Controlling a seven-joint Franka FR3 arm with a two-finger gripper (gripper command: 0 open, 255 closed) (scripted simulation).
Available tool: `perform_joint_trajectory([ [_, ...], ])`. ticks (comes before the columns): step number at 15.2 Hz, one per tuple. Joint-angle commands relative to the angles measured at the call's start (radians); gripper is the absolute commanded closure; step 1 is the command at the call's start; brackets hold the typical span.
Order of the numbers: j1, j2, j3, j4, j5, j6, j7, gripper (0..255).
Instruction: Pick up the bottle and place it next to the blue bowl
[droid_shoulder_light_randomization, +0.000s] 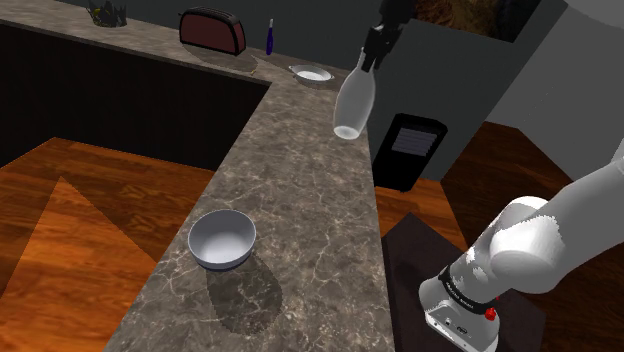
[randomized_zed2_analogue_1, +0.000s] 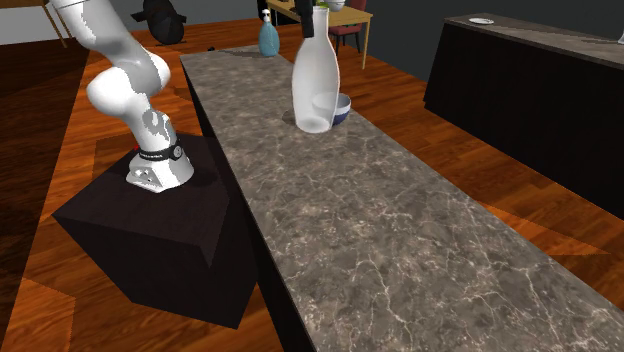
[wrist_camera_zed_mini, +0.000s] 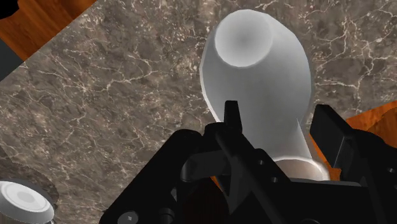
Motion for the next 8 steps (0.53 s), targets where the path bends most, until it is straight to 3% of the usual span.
perform_joint_trajectory([
  [1, 0.017, -0.021, 0.030, -0.009, -0.001, -0.012, 0.048, 255],
  [8, 0.076, -0.048, 0.139, 0.025, 0.007, -0.072, 0.214, 255],
])
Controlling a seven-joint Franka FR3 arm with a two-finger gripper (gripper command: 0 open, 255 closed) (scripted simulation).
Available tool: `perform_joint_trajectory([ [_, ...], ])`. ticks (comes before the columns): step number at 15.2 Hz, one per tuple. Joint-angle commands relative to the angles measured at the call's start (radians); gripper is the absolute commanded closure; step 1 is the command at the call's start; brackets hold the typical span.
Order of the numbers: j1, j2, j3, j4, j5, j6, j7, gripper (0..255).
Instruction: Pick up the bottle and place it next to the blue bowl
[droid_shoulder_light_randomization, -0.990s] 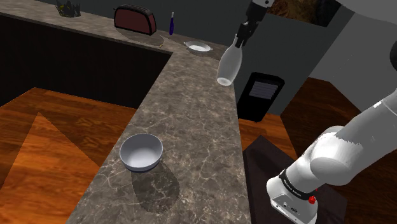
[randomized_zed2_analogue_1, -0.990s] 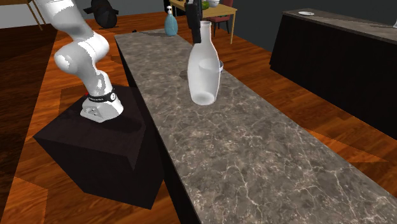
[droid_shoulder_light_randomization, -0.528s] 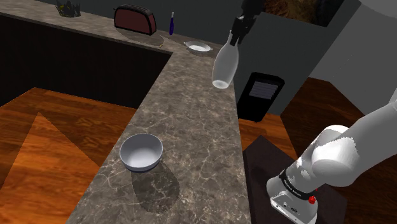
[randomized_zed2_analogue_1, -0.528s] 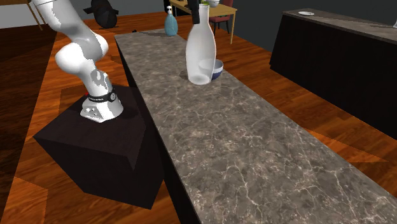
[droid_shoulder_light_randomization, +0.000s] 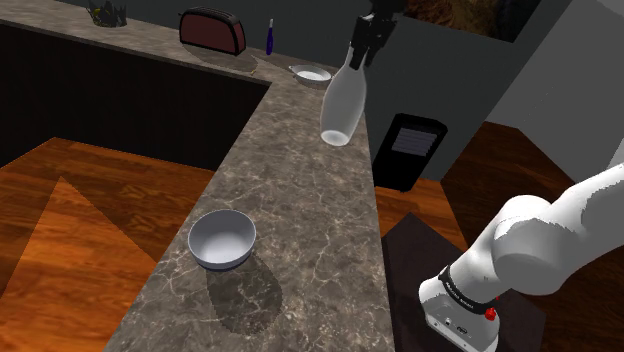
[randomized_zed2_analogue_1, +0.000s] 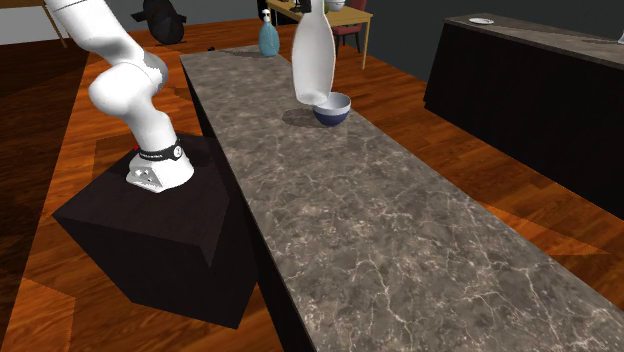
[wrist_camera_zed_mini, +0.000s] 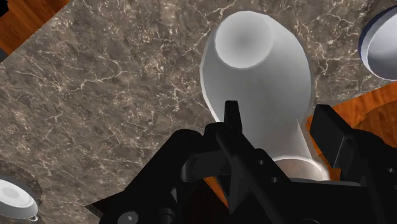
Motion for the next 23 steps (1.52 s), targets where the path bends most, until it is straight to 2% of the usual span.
perform_joint_trajectory([
  [1, 0.019, 0.001, 0.037, 0.021, 0.004, -0.020, 0.057, 255],
  [10, 0.095, 0.058, 0.184, 0.166, 0.008, -0.109, 0.280, 255],
  [17, 0.166, 0.185, 0.314, 0.378, -0.027, -0.201, 0.475, 255],
  [23, 0.164, 0.131, 0.304, 0.230, -0.010, -0.104, 0.467, 255],
])
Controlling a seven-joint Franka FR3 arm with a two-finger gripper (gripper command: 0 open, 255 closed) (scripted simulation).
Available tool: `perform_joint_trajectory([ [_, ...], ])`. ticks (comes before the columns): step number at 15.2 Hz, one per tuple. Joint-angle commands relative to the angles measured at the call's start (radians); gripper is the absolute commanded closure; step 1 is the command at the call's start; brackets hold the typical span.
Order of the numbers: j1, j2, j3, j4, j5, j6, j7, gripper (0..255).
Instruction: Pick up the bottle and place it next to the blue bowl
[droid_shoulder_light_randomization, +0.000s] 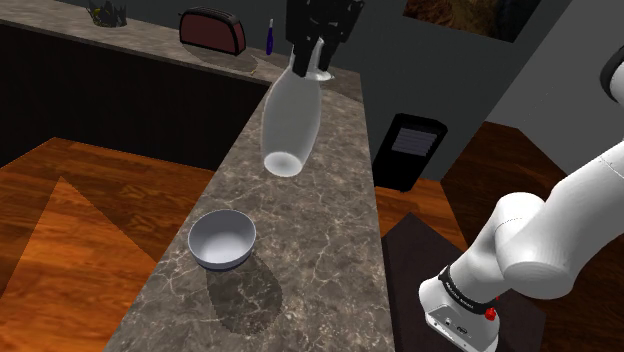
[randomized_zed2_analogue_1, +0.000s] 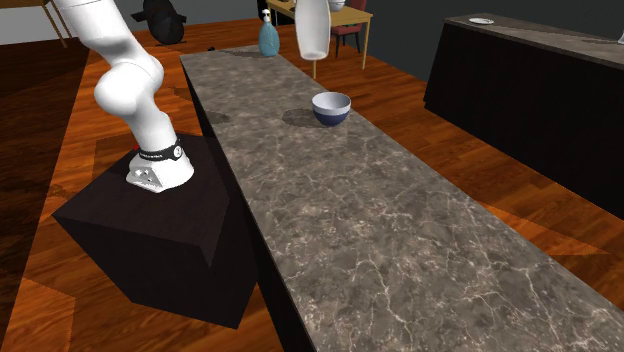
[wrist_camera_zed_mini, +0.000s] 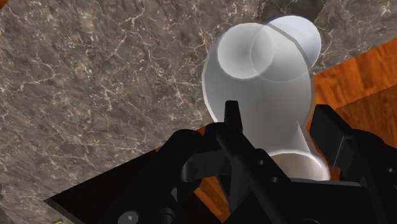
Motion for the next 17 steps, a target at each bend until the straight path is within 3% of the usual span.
perform_joint_trajectory([
  [1, 0.000, -0.010, -0.001, -0.039, 0.003, 0.030, 0.000, 255],
  [17, 0.003, -0.089, -0.009, -0.342, 0.025, 0.258, -0.009, 255],
])
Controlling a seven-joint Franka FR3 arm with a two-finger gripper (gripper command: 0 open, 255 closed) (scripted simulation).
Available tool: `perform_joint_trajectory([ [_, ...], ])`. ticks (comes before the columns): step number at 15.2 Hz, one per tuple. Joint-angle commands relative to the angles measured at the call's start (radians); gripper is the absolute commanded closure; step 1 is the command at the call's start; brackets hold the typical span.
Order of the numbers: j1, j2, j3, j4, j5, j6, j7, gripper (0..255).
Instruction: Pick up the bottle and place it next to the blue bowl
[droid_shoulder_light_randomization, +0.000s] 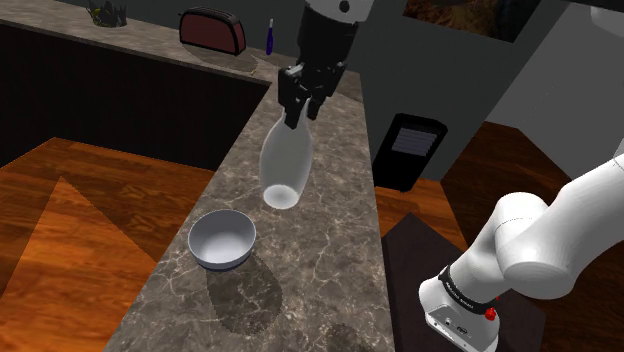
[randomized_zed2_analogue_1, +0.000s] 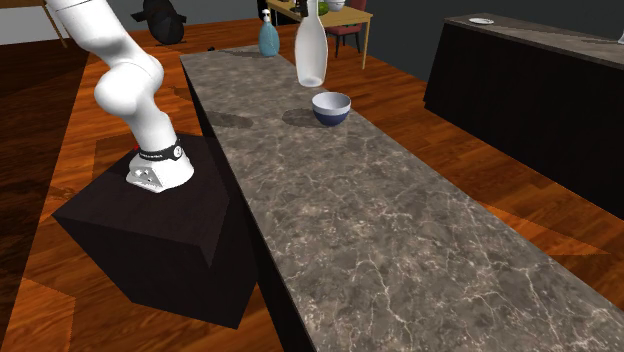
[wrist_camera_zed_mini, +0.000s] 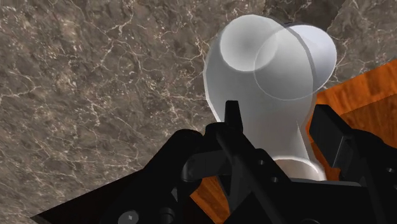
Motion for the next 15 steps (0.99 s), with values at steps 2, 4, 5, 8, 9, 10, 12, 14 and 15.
perform_joint_trajectory([
  [2, 0.000, -0.006, -0.001, -0.048, 0.002, 0.043, -0.002, 255],
  [4, 0.001, -0.010, -0.001, -0.079, 0.003, 0.070, -0.001, 255],
  [5, 0.001, -0.012, 0.000, -0.094, 0.004, 0.084, -0.001, 255],
  [8, 0.002, -0.016, 0.001, -0.138, 0.005, 0.124, -0.001, 255],
  [9, 0.003, -0.017, 0.001, -0.152, 0.005, 0.137, 0.000, 255],
  [10, 0.003, -0.017, 0.001, -0.166, 0.005, 0.151, 0.000, 255],
  [12, 0.003, -0.018, 0.002, -0.194, 0.006, 0.178, 0.001, 255],
  [14, 0.004, -0.017, 0.003, -0.220, 0.006, 0.205, 0.002, 255],
  [15, 0.004, -0.017, 0.004, -0.233, 0.006, 0.218, 0.002, 255],
])
